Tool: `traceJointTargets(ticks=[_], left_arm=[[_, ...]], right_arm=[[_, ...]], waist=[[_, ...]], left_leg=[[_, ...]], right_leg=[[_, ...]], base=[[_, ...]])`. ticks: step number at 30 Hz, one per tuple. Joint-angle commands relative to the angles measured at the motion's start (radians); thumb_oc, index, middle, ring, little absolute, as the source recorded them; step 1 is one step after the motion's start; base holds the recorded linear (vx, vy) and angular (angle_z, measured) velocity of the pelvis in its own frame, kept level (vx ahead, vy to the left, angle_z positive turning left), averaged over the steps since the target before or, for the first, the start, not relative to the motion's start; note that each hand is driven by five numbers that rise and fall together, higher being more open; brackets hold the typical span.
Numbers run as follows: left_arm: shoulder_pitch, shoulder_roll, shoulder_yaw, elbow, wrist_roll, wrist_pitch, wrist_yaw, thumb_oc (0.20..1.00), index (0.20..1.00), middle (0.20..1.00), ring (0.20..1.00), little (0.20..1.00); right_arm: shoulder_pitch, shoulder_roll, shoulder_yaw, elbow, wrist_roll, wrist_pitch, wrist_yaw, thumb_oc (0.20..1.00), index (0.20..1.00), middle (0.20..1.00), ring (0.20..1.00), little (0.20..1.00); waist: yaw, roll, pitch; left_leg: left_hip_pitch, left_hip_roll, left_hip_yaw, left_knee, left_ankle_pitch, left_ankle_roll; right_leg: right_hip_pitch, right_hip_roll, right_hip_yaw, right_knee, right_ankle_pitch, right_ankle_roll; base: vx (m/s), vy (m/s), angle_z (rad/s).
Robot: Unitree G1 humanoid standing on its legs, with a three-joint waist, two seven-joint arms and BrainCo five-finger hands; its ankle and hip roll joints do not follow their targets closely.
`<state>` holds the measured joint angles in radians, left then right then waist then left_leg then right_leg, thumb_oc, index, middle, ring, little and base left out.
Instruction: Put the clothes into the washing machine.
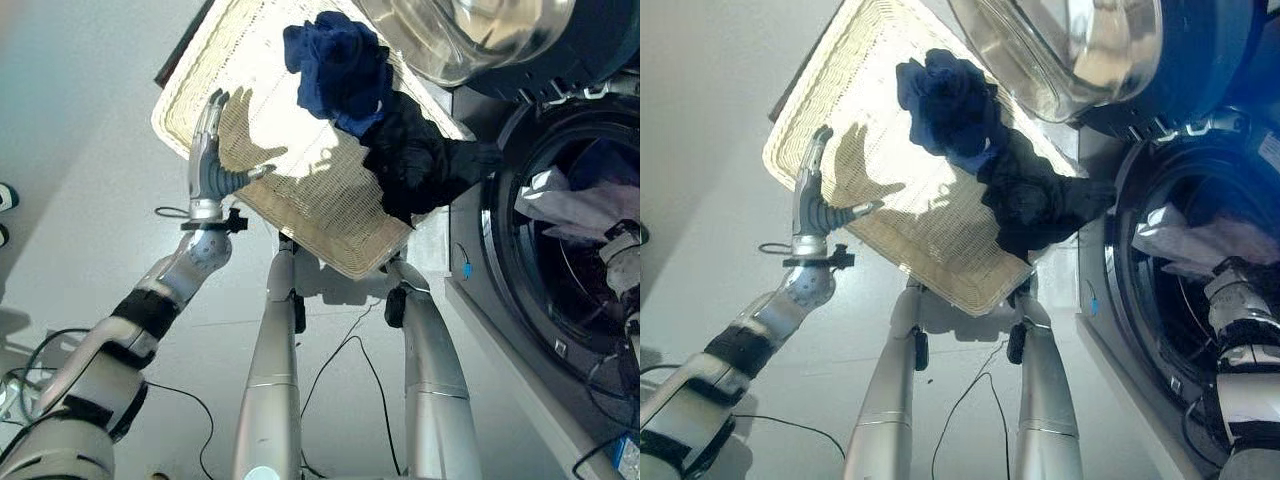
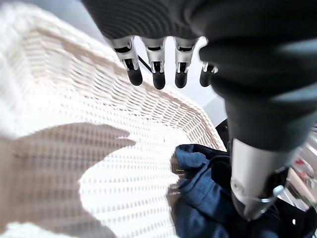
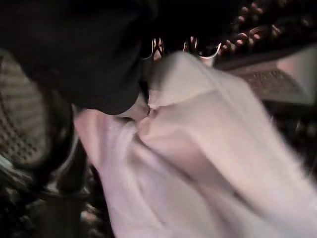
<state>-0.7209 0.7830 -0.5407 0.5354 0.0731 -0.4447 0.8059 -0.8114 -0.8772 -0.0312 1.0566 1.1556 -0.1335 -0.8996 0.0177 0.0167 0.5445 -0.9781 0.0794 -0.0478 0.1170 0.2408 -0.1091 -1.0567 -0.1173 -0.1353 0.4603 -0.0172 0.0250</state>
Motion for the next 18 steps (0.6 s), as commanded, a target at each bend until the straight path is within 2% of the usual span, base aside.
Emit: traceJointTargets(ticks=[1,5,10,11,12,13,15,18], left_arm=[[-0.173,-0.040,0.015,0.099,-0.012,-0.050,0.004,1.000,1.000,1.000,1.000,1.000],[-0.189,-0.034,0.005,0.115,-0.008,-0.058,0.000,1.000,1.000,1.000,1.000,1.000],[-0.280,-0.026,-0.067,0.154,0.040,-0.060,-0.001,1.000,1.000,1.000,1.000,1.000],[-0.298,-0.030,-0.083,0.154,0.057,-0.052,0.001,1.000,1.000,1.000,1.000,1.000],[-0.307,-0.032,-0.091,0.153,0.059,-0.047,0.001,1.000,1.000,1.000,1.000,1.000],[-0.312,-0.033,-0.094,0.152,0.060,-0.045,0.001,1.000,1.000,1.000,1.000,1.000],[-0.347,-0.032,-0.119,0.155,0.081,-0.034,0.003,1.000,1.000,1.000,1.000,1.000],[-0.401,-0.033,-0.160,0.165,0.122,-0.018,0.002,1.000,1.000,1.000,1.000,1.000]], right_arm=[[0.067,-0.224,-0.001,0.161,0.059,-0.129,-0.049,0.200,0.200,0.200,0.200,0.200],[0.057,-0.230,0.003,0.170,0.047,-0.128,-0.039,0.200,0.200,0.200,0.200,0.200],[-0.055,-0.216,0.090,0.198,-0.015,-0.041,-0.016,0.200,0.200,0.200,0.200,0.200],[-0.085,-0.205,0.125,0.209,-0.099,0.006,-0.005,0.906,0.906,0.906,0.906,0.906],[-0.097,-0.203,0.145,0.209,-0.131,0.016,-0.002,1.000,1.000,1.000,1.000,1.000],[-0.107,-0.202,0.158,0.210,-0.153,0.030,0.005,1.000,1.000,1.000,1.000,1.000],[-0.159,-0.190,0.225,0.200,-0.263,0.118,0.045,1.000,1.000,1.000,1.000,1.000],[-0.239,-0.177,0.325,0.197,-0.419,0.197,0.060,1.000,1.000,1.000,1.000,1.000]], waist=[[-0.087,-0.075,-0.024],[-0.087,-0.076,-0.024],[-0.075,-0.056,-0.024],[-0.072,-0.050,-0.024],[-0.070,-0.048,-0.024],[-0.069,-0.046,-0.024],[-0.067,-0.042,-0.024],[-0.066,-0.036,-0.024]], left_leg=[[-0.020,-0.042,0.065,0.117,-0.143,-0.004],[-0.017,-0.042,0.063,0.112,-0.143,-0.004],[-0.013,-0.053,0.063,0.104,-0.145,-0.005],[-0.014,-0.054,0.063,0.106,-0.144,-0.005],[-0.013,-0.055,0.063,0.105,-0.144,-0.004],[-0.013,-0.055,0.064,0.105,-0.144,-0.004],[-0.016,-0.057,0.066,0.108,-0.143,-0.004],[-0.022,-0.057,0.070,0.111,-0.142,-0.003]], right_leg=[[0.031,0.050,0.003,-0.252,0.239,0.144],[0.036,0.048,0.001,-0.258,0.240,0.145],[0.038,0.033,-0.007,-0.270,0.238,0.145],[0.038,0.028,-0.011,-0.271,0.239,0.145],[0.038,0.027,-0.011,-0.270,0.238,0.145],[0.037,0.027,-0.011,-0.270,0.238,0.146],[0.035,0.023,-0.014,-0.268,0.237,0.146],[0.031,0.018,-0.015,-0.270,0.237,0.145]], base=[[0.00,0.000,0.00],[0.00,-0.002,0.01],[0.00,0.004,-0.02],[0.00,0.000,0.00],[0.00,0.000,0.00],[0.00,0.000,0.00],[0.00,0.000,0.00],[0.00,0.000,0.00]])
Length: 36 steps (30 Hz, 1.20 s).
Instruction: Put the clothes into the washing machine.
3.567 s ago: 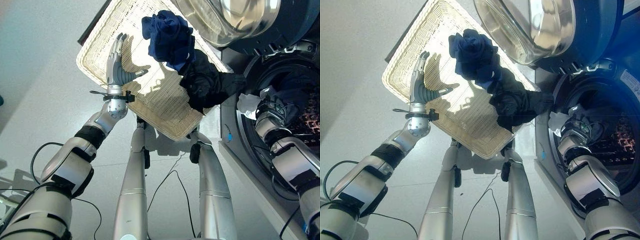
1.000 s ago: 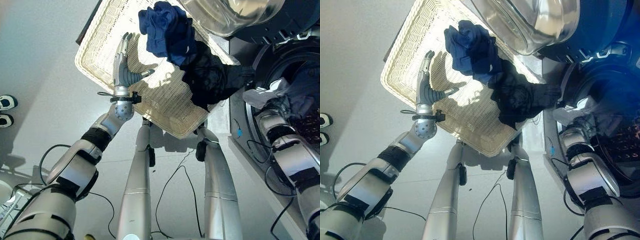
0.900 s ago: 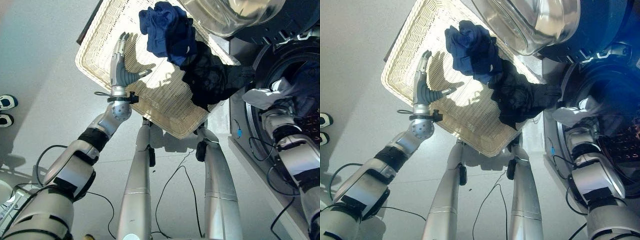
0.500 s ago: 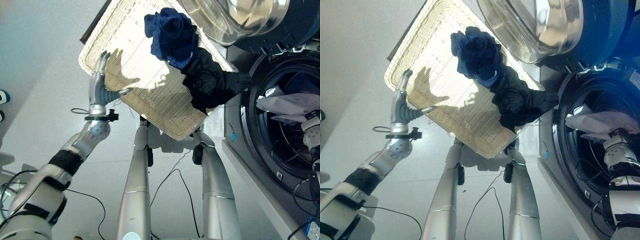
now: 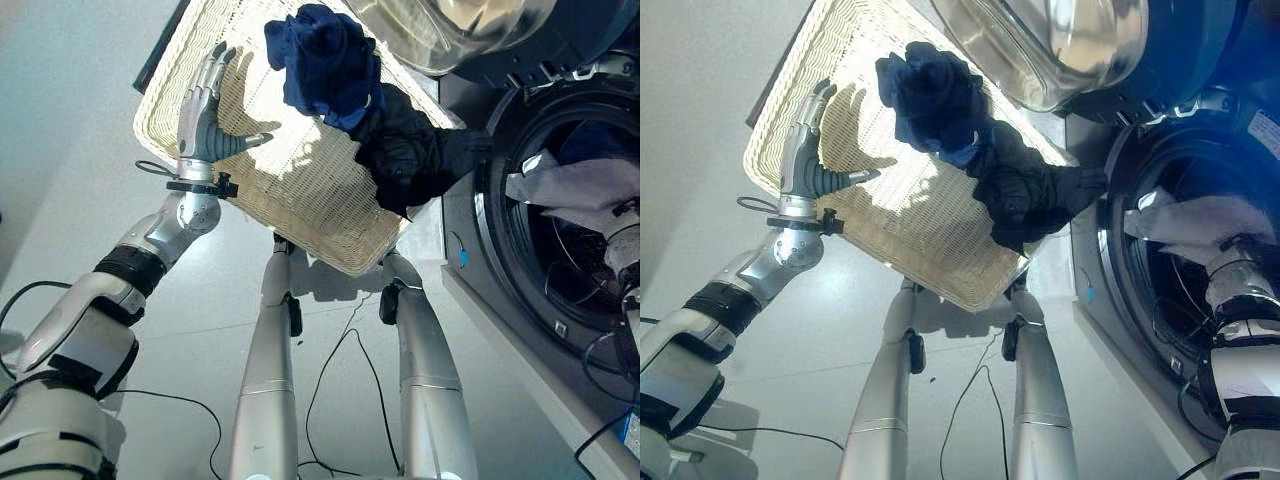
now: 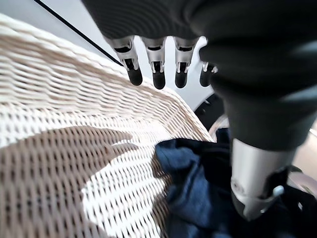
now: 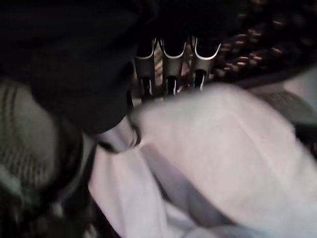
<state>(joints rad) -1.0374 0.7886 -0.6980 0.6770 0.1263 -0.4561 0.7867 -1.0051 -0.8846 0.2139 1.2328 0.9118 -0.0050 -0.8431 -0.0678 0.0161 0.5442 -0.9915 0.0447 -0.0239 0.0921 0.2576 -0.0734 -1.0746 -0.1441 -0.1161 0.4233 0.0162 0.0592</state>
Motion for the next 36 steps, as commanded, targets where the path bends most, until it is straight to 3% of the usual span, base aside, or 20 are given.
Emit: traceJointTargets(ticks=[1,5,10,14,21,27,28,29,30,36], left_arm=[[-0.103,-0.037,-0.015,0.028,0.084,-0.002,0.023,1.000,1.000,1.000,1.000,1.000],[-0.162,-0.046,-0.059,0.036,0.130,0.023,0.046,1.000,1.000,1.000,1.000,1.000],[-0.214,-0.058,-0.093,0.039,0.173,0.045,0.045,1.000,1.000,1.000,1.000,1.000],[-0.259,-0.085,-0.137,0.058,0.255,0.121,0.034,1.000,1.000,1.000,1.000,1.000],[-0.310,-0.117,-0.174,0.140,0.275,0.228,0.016,1.000,1.000,1.000,1.000,1.000],[-0.342,-0.127,-0.198,0.241,0.241,0.360,-0.088,1.000,1.000,1.000,1.000,1.000],[-0.344,-0.130,-0.198,0.259,0.241,0.378,-0.113,0.878,0.878,0.878,0.878,0.878],[-0.348,-0.131,-0.201,0.272,0.241,0.387,-0.128,0.589,0.589,0.589,0.589,0.589],[-0.359,-0.133,-0.212,0.300,0.225,0.413,-0.172,0.200,0.200,0.200,0.200,0.200],[-0.358,-0.140,-0.207,0.339,0.213,0.454,-0.227,0.200,0.200,0.200,0.200,0.200]], right_arm=[[-0.069,-0.163,0.107,0.023,-0.203,0.091,0.023,1.000,1.000,1.000,1.000,1.000],[-0.109,-0.128,0.166,0.026,-0.303,0.123,0.055,1.000,1.000,1.000,1.000,1.000],[-0.095,-0.079,0.170,0.008,-0.338,0.100,0.082,1.000,1.000,1.000,1.000,1.000],[-0.067,-0.021,0.162,-0.006,-0.363,0.064,0.082,1.000,1.000,1.000,1.000,1.000],[-0.012,0.049,0.157,-0.036,-0.394,0.011,0.114,1.000,1.000,1.000,1.000,1.000],[0.024,0.090,0.166,-0.117,-0.400,-0.035,0.112,1.000,1.000,1.000,1.000,1.000],[0.023,0.093,0.169,-0.131,-0.400,-0.038,0.110,1.000,1.000,1.000,1.000,1.000],[0.022,0.096,0.171,-0.140,-0.398,-0.042,0.108,1.000,1.000,1.000,1.000,1.000],[0.019,0.102,0.170,-0.167,-0.390,-0.055,0.109,1.000,1.000,1.000,1.000,1.000],[0.027,0.123,0.168,-0.263,-0.392,-0.101,0.070,1.000,1.000,1.000,1.000,1.000]], waist=[[0.018,-0.034,-0.024],[0.015,-0.029,-0.024],[0.005,-0.026,-0.024],[-0.009,-0.028,-0.024],[-0.034,-0.032,-0.024],[-0.058,-0.039,-0.024],[-0.061,-0.041,-0.024],[-0.063,-0.042,-0.024],[-0.070,-0.045,-0.024],[-0.081,-0.052,-0.024]], left_leg=[[-0.009,-0.021,0.048,0.135,-0.158,-0.040],[-0.014,-0.017,0.056,0.138,-0.159,-0.039],[-0.019,-0.013,0.066,0.146,-0.162,-0.041],[-0.018,-0.009,0.074,0.146,-0.167,-0.042],[-0.018,0.004,0.095,0.143,-0.165,-0.047],[-0.022,0.014,0.110,0.143,-0.163,-0.053],[-0.020,0.016,0.113,0.141,-0.161,-0.055],[-0.020,0.017,0.115,0.141,-0.161,-0.056],[-0.021,0.019,0.119,0.140,-0.159,-0.059],[-0.017,0.025,0.129,0.134,-0.156,-0.065]], right_leg=[[0.048,0.045,-0.034,-0.232,0.203,0.111],[0.040,0.045,-0.030,-0.225,0.199,0.110],[0.030,0.048,-0.021,-0.215,0.194,0.111],[0.025,0.052,-0.012,-0.213,0.194,0.113],[0.015,0.058,0.006,-0.211,0.192,0.113],[0.005,0.065,0.022,-0.211,0.192,0.113],[0.005,0.066,0.024,-0.211,0.191,0.113],[0.005,0.066,0.025,-0.212,0.191,0.114],[0.003,0.066,0.028,-0.213,0.192,0.114],[0.003,0.069,0.034,-0.215,0.189,0.113]], base=[[-0.01,0.042,-0.03],[0.00,0.016,-0.02],[0.00,0.025,-0.02],[0.00,0.000,0.00],[0.00,0.038,-0.02],[-0.01,0.034,-0.06],[-0.01,0.026,-0.06],[0.00,0.033,-0.05],[0.00,0.025,-0.04],[0.00,0.012,-0.03]])
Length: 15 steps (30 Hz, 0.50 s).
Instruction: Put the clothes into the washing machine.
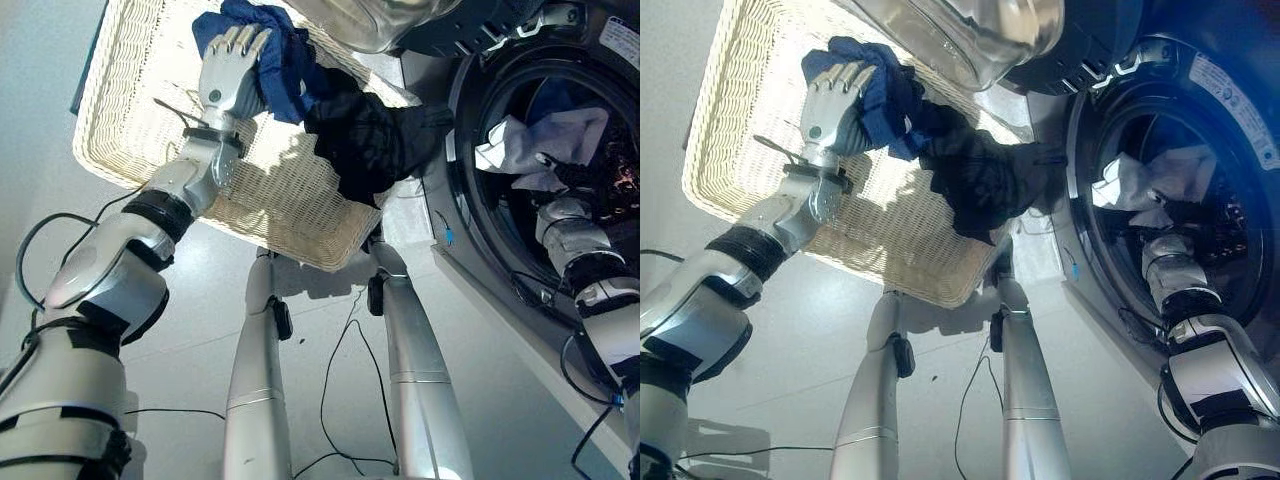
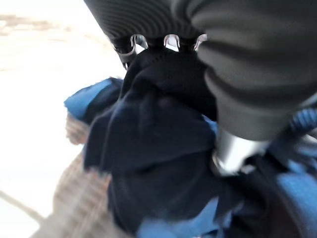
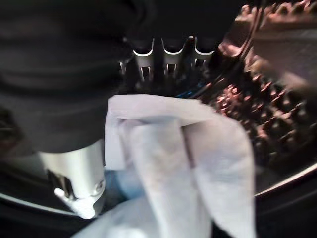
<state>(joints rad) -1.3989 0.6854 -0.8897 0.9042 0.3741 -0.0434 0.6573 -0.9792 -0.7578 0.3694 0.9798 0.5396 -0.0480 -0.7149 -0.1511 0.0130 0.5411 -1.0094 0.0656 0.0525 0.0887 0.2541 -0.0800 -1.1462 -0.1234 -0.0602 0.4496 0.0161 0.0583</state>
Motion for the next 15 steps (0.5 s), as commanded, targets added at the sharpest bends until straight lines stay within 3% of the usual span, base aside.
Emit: traceJointTargets(ticks=[1,12,15], left_arm=[[0.006,-0.038,-0.008,0.114,-0.038,0.047,-0.101,0.200,0.200,0.200,0.200,0.200],[0.048,-0.041,0.068,0.135,-0.065,0.037,-0.101,0.200,0.200,0.200,0.200,0.200],[0.075,-0.036,0.118,0.114,-0.124,-0.014,-0.061,0.200,0.200,0.200,0.200,0.200]], right_arm=[[0.002,0.001,0.011,-0.036,-0.021,-0.063,-0.077,1.000,1.000,1.000,1.000,1.000],[0.040,0.048,-0.026,-0.223,-0.081,-0.135,-0.218,1.000,1.000,1.000,1.000,1.000],[0.063,0.058,-0.032,-0.306,-0.123,-0.153,-0.255,1.000,1.000,1.000,1.000,1.000]], waist=[[0.001,-0.049,-0.021],[-0.004,-0.046,-0.021],[-0.003,-0.044,-0.021]], left_leg=[[0.001,0.005,0.054,0.137,-0.152,-0.059],[0.003,0.010,0.058,0.125,-0.147,-0.069],[0.002,0.011,0.059,0.121,-0.146,-0.070]], right_leg=[[0.074,0.049,-0.021,-0.242,0.189,0.113],[0.074,0.051,-0.011,-0.243,0.178,0.110],[0.073,0.050,-0.009,-0.244,0.174,0.109]], base=[[0.00,0.000,0.00],[0.00,0.009,-0.01],[0.00,0.000,0.00]])
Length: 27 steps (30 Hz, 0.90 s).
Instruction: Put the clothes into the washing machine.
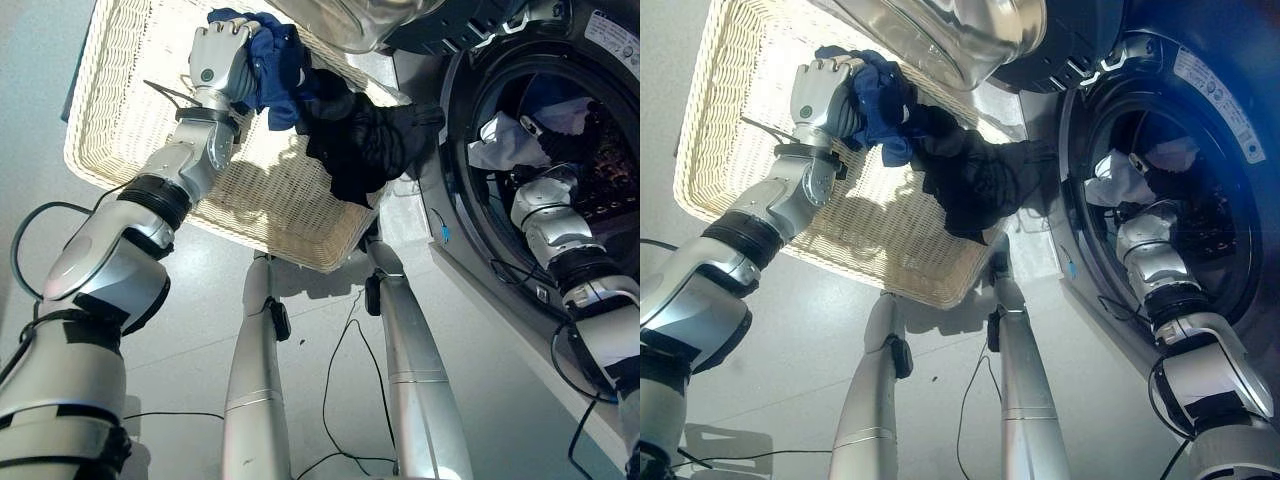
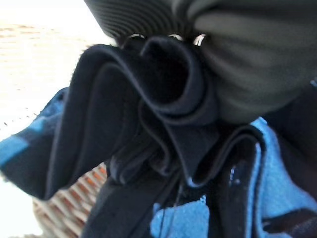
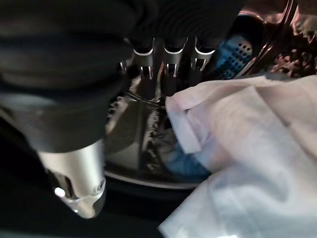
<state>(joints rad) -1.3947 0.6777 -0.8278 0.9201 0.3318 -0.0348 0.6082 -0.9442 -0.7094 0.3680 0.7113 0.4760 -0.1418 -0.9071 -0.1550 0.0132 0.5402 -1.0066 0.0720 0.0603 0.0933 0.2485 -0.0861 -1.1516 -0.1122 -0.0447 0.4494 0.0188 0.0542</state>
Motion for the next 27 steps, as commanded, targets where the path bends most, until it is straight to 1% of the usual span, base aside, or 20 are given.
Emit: traceJointTargets(ticks=[1,2,4,5,6,7,8,9,10,12,13,14,15,18,19,20,21,22,24,27], left_arm=[[0.073,-0.028,0.059,0.096,-0.084,-0.025,-0.011,0.200,0.200,0.200,0.200,0.200],[0.088,-0.029,0.089,0.078,-0.109,-0.055,0.007,0.200,0.200,0.200,0.200,0.200],[0.103,-0.030,0.113,0.063,-0.134,-0.079,0.021,0.200,0.200,0.200,0.200,0.200],[0.122,-0.034,0.141,0.039,-0.148,-0.099,0.031,0.200,0.200,0.200,0.200,0.200],[0.131,-0.035,0.150,0.030,-0.154,-0.107,0.034,0.200,0.200,0.200,0.200,0.200],[0.176,-0.040,0.206,-0.025,-0.170,-0.145,0.054,0.200,0.200,0.200,0.200,0.200],[0.186,-0.040,0.215,-0.036,-0.170,-0.149,0.058,0.200,0.200,0.200,0.200,0.200],[0.220,-0.042,0.248,-0.078,-0.199,-0.187,0.073,0.200,0.200,0.200,0.200,0.200],[0.231,-0.045,0.260,-0.089,-0.195,-0.192,0.076,0.200,0.200,0.200,0.200,0.200],[0.282,-0.057,0.304,-0.147,-0.210,-0.236,0.096,0.200,0.200,0.200,0.200,0.200],[0.299,-0.063,0.321,-0.167,-0.217,-0.254,0.098,0.200,0.200,0.200,0.200,0.200],[0.328,-0.071,0.346,-0.201,-0.219,-0.294,0.108,0.200,0.200,0.200,0.200,0.200],[0.394,-0.087,0.400,-0.271,-0.255,-0.380,0.101,0.200,0.200,0.200,0.200,0.200],[0.403,-0.090,0.408,-0.280,-0.253,-0.384,0.095,0.200,0.200,0.200,0.200,0.200],[0.455,-0.108,0.451,-0.337,-0.276,-0.455,0.075,0.200,0.200,0.200,0.200,0.200],[0.537,-0.142,0.512,-0.441,-0.311,-0.525,0.036,0.200,0.200,0.200,0.200,0.200],[0.555,-0.148,0.521,-0.464,-0.320,-0.538,0.029,0.200,0.200,0.200,0.200,0.200],[0.600,-0.166,0.544,-0.527,-0.325,-0.558,0.001,0.200,0.200,0.200,0.200,0.200],[0.620,-0.169,0.550,-0.559,-0.345,-0.576,-0.021,0.200,0.200,0.200,0.200,0.200],[0.681,-0.202,0.582,-0.677,-0.407,-0.640,-0.127,0.200,0.200,0.200,0.200,0.200]], right_arm=[[0.029,0.010,-0.032,-0.041,-0.061,-0.059,-0.062,1.000,1.000,1.000,1.000,1.000],[0.039,0.014,-0.041,-0.073,-0.078,-0.071,-0.041,1.000,1.000,1.000,1.000,1.000],[0.053,0.023,-0.052,-0.098,-0.098,-0.082,-0.032,1.000,1.000,1.000,1.000,1.000],[0.068,0.032,-0.061,-0.127,-0.099,-0.101,0.000,1.000,1.000,1.000,1.000,1.000],[0.074,0.035,-0.064,-0.137,-0.104,-0.104,0.007,1.000,1.000,1.000,1.000,1.000],[0.114,0.050,-0.088,-0.202,-0.116,-0.130,0.056,1.000,1.000,1.000,1.000,1.000],[0.124,0.055,-0.094,-0.220,-0.116,-0.131,0.070,1.000,1.000,1.000,1.000,1.000],[0.157,0.071,-0.111,-0.272,-0.118,-0.153,0.126,1.000,1.000,1.000,1.000,1.000],[0.167,0.077,-0.115,-0.288,-0.119,-0.153,0.136,1.000,1.000,1.000,1.000,1.000],[0.213,0.100,-0.132,-0.354,-0.135,-0.168,0.188,1.000,1.000,1.000,1.000,1.000],[0.227,0.107,-0.138,-0.378,-0.120,-0.177,0.221,1.000,1.000,1.000,1.000,1.000],[0.250,0.119,-0.146,-0.413,-0.110,-0.180,0.251,1.000,1.000,1.000,1.000,1.000],[0.302,0.145,-0.165,-0.465,-0.073,-0.207,0.299,1.000,1.000,1.000,1.000,1.000],[0.309,0.150,-0.168,-0.470,-0.074,-0.209,0.305,1.000,1.000,1.000,1.000,1.000],[0.348,0.179,-0.185,-0.501,-0.046,-0.231,0.334,1.000,1.000,1.000,1.000,1.000],[0.406,0.221,-0.207,-0.556,-0.028,-0.246,0.377,1.000,1.000,1.000,1.000,1.000],[0.419,0.228,-0.210,-0.571,-0.026,-0.244,0.381,1.000,1.000,1.000,1.000,1.000],[0.448,0.246,-0.217,-0.613,-0.029,-0.254,0.382,1.000,1.000,1.000,1.000,1.000],[0.457,0.253,-0.222,-0.636,-0.020,-0.256,0.387,1.000,1.000,1.000,1.000,1.000],[0.488,0.285,-0.244,-0.706,0.013,-0.273,0.420,1.000,1.000,1.000,1.000,1.000]], waist=[[0.001,-0.044,-0.020],[0.003,-0.042,-0.020],[0.004,-0.041,-0.020],[0.005,-0.040,-0.020],[0.006,-0.039,-0.020],[0.010,-0.037,-0.020],[0.011,-0.037,-0.020],[0.014,-0.037,-0.020],[0.015,-0.037,-0.020],[0.019,-0.036,-0.020],[0.020,-0.037,-0.020],[0.023,-0.037,-0.020],[0.028,-0.036,-0.020],[0.029,-0.036,-0.020],[0.033,-0.035,-0.020],[0.041,-0.032,-0.020],[0.042,-0.032,-0.020],[0.046,-0.031,-0.020],[0.048,-0.030,-0.020],[0.054,-0.028,-0.020]], left_leg=[[-0.001,0.004,0.051,0.116,-0.140,-0.064],[0.000,0.004,0.051,0.115,-0.140,-0.065],[-0.003,0.003,0.049,0.116,-0.139,-0.064],[-0.003,0.001,0.047,0.117,-0.140,-0.064],[-0.004,0.001,0.046,0.118,-0.140,-0.064],[-0.005,-0.002,0.045,0.117,-0.141,-0.062],[-0.005,-0.002,0.044,0.117,-0.141,-0.062],[-0.006,-0.004,0.041,0.119,-0.141,-0.061],[-0.006,-0.005,0.041,0.118,-0.141,-0.061],[-0.005,-0.007,0.038,0.116,-0.141,-0.058],[-0.005,-0.008,0.037,0.114,-0.141,-0.057],[-0.007,-0.009,0.036,0.114,-0.140,-0.056],[-0.006,-0.012,0.032,0.115,-0.142,-0.054],[-0.005,-0.012,0.032,0.115,-0.142,-0.053],[-0.003,-0.016,0.029,0.114,-0.142,-0.051],[0.000,-0.021,0.027,0.109,-0.140,-0.046],[0.002,-0.022,0.027,0.108,-0.140,-0.045],[0.002,-0.025,0.025,0.108,-0.139,-0.041],[0.002,-0.026,0.025,0.107,-0.138,-0.039],[0.005,-0.032,0.021,0.105,-0.134,-0.033]], right_leg=[[0.079,0.039,-0.024,-0.244,0.171,0.113],[0.080,0.038,-0.023,-0.244,0.169,0.113],[0.077,0.038,-0.023,-0.243,0.168,0.112],[0.079,0.039,-0.021,-0.244,0.166,0.111],[0.079,0.039,-0.021,-0.244,0.166,0.111],[0.080,0.039,-0.021,-0.242,0.163,0.111],[0.080,0.039,-0.022,-0.242,0.163,0.111],[0.081,0.038,-0.024,-0.241,0.162,0.110],[0.082,0.038,-0.024,-0.241,0.161,0.110],[0.083,0.038,-0.026,-0.241,0.160,0.109],[0.084,0.038,-0.027,-0.242,0.160,0.109],[0.084,0.037,-0.028,-0.240,0.158,0.108],[0.086,0.037,-0.030,-0.237,0.156,0.107],[0.087,0.037,-0.030,-0.237,0.156,0.107],[0.089,0.038,-0.032,-0.236,0.155,0.106],[0.093,0.036,-0.037,-0.235,0.155,0.104],[0.096,0.036,-0.038,-0.236,0.156,0.104],[0.095,0.037,-0.039,-0.233,0.156,0.102],[0.097,0.036,-0.040,-0.234,0.156,0.101],[0.101,0.037,-0.042,-0.234,0.159,0.100]], base=[[-0.01,0.008,-0.04],[0.00,0.004,-0.03],[0.00,0.004,-0.02],[0.00,0.000,0.00],[0.00,0.000,0.00],[0.00,0.000,0.00],[0.00,0.000,0.00],[0.00,0.000,0.00],[-0.01,-0.032,0.00],[0.00,0.000,0.00],[0.00,0.000,0.00],[0.00,-0.033,0.03],[0.00,0.000,0.00],[0.00,-0.004,0.01],[0.00,-0.027,0.04],[0.00,-0.030,0.04],[0.00,0.000,0.00],[0.00,0.000,0.00],[0.00,0.000,0.00],[0.00,-0.009,0.06]])
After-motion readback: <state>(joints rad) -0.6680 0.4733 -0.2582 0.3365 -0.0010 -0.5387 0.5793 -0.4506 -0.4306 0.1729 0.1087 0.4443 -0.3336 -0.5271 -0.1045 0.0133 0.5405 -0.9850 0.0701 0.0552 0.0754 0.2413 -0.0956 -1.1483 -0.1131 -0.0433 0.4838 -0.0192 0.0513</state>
